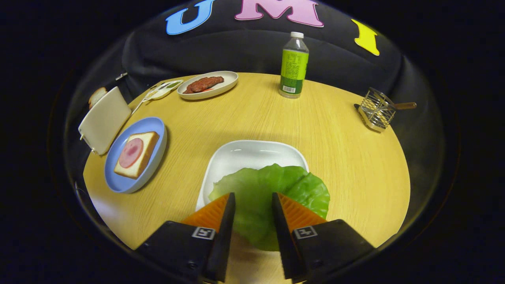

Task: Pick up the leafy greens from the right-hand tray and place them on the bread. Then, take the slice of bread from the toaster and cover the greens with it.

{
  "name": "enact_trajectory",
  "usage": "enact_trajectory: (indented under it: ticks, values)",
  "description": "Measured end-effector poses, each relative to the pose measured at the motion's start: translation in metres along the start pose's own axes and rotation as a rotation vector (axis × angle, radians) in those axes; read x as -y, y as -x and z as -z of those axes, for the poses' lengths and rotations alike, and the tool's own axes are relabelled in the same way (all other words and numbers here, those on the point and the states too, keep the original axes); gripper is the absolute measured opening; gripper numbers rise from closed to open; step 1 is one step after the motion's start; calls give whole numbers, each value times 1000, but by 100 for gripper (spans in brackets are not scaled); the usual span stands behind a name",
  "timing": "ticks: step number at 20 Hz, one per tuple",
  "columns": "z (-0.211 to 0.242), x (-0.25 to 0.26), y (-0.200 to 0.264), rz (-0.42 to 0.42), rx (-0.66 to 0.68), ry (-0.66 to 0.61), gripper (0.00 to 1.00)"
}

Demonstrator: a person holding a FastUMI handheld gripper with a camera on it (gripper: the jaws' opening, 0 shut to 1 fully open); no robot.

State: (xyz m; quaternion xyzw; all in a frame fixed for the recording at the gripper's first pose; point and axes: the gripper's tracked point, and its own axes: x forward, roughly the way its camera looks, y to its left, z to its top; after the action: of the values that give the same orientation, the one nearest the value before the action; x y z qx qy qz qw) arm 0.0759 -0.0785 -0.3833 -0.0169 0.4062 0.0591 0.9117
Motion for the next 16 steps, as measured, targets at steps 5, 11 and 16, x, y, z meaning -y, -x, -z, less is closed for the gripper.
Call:
enact_trajectory:
  ticks: [5,11,16]
  values:
    - [-1,-4,-2,-11,-18,-9,13]
    - [-2,-7,-1,-57,-53,-67,6]
    - [-23,-8,23,-59,12,-94,6]
